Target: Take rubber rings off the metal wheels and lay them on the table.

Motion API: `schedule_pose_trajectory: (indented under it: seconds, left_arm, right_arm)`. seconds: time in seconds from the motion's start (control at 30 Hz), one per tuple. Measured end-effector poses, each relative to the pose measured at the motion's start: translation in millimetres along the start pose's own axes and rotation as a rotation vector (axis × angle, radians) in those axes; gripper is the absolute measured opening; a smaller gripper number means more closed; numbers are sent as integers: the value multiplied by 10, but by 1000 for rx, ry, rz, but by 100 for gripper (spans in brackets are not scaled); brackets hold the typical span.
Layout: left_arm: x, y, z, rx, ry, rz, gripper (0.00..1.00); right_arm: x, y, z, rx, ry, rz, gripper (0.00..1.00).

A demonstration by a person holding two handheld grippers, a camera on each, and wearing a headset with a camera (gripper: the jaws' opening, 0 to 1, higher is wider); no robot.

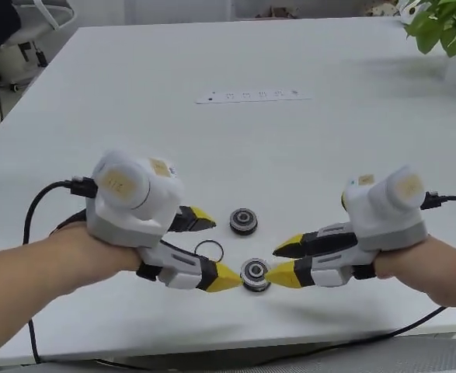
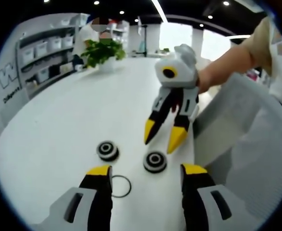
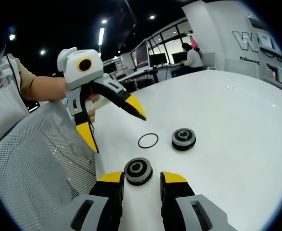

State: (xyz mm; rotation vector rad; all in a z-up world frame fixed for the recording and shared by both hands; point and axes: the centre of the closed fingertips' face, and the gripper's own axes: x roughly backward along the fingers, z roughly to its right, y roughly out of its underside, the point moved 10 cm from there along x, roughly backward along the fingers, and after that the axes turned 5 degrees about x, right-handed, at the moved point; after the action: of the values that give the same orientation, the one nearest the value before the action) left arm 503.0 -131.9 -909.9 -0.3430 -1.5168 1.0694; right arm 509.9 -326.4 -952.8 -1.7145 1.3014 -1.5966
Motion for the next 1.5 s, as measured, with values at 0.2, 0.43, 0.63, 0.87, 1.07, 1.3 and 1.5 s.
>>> schedule_pose_trajectory:
  seconds: [0.2,0.43,0.63,0.87,1.07,1.3,1.5]
  left_arm:
    - [-93,13,25,-10,23,-22,55]
    - [-192,22,46,-17,45,-41,49]
    - [-252,27,66,-20,57,-52,43]
    - [-301,31,79,-28,57,-52,37]
    - [-345,33,92,-31,61,-54,32]
    - [-387,26,74,-15,58,-35,25]
    - [-420,54,88,-41,57,-49,20]
  right_arm:
    - [-21,71,23,17,-9,-19,26]
    - [-33,98,32,37,-15,-30,23]
    - [-50,128,29,51,-20,-35,20]
    - [-62,141,12,65,-23,-32,16]
    - [-57,152,17,74,-15,-28,13]
    - [-61,155,16,78,-8,-27,10]
    - [-60,157,17,82,-4,-26,9]
